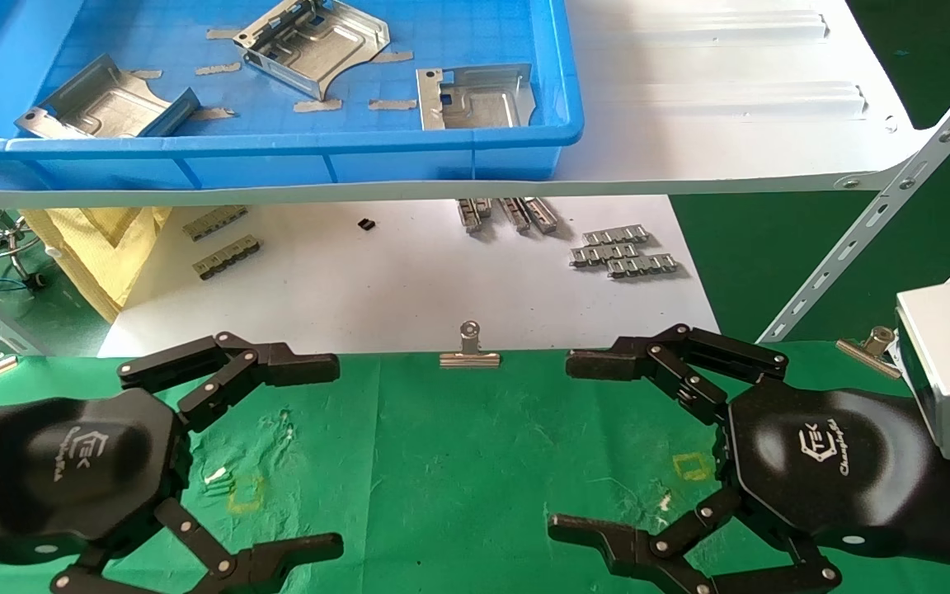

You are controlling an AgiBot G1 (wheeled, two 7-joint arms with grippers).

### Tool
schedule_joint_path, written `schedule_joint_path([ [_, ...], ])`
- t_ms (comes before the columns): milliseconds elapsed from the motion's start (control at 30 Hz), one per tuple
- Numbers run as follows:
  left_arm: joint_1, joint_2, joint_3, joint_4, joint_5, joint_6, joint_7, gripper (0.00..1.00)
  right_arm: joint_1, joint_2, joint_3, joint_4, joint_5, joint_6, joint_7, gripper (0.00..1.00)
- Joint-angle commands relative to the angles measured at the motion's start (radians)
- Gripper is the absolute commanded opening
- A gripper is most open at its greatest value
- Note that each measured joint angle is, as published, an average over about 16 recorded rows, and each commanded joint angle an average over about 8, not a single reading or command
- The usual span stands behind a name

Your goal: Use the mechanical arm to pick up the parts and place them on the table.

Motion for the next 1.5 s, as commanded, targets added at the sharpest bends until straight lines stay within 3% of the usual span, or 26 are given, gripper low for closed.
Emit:
schedule_joint_path([
  [33,0.0,0.0,0.0,0.0,0.0,0.0,0.0,1.0,0.0,0.0,0.0,0.0,0.0,0.0,0.0,0.0],
  [567,-0.005,0.0,0.0,-0.003,0.004,-0.002,0.001,1.0,0.0,0.0,0.0,0.0,0.0,0.0,0.0,0.0],
  [733,-0.067,0.011,0.01,-0.015,0.031,-0.023,-0.037,1.0,0.0,0.0,0.0,0.0,0.0,0.0,0.0,0.0],
  [867,-0.18,0.04,0.031,0.01,0.087,-0.06,-0.089,1.0,0.0,0.0,0.0,0.0,0.0,0.0,0.0,0.0],
  [1033,-0.377,0.117,0.075,0.149,0.207,-0.112,-0.122,1.0,0.0,0.0,0.0,0.0,0.0,0.0,0.0,0.0],
  [1300,-0.729,0.328,0.174,0.579,0.446,-0.223,-0.056,1.0,0.0,0.0,0.0,0.0,0.0,0.0,0.0,0.0],
  [1500,-0.905,0.491,0.242,0.901,0.609,-0.447,0.004,1.0,0.0,0.0,0.0,0.0,0.0,0.0,0.0,0.0],
])
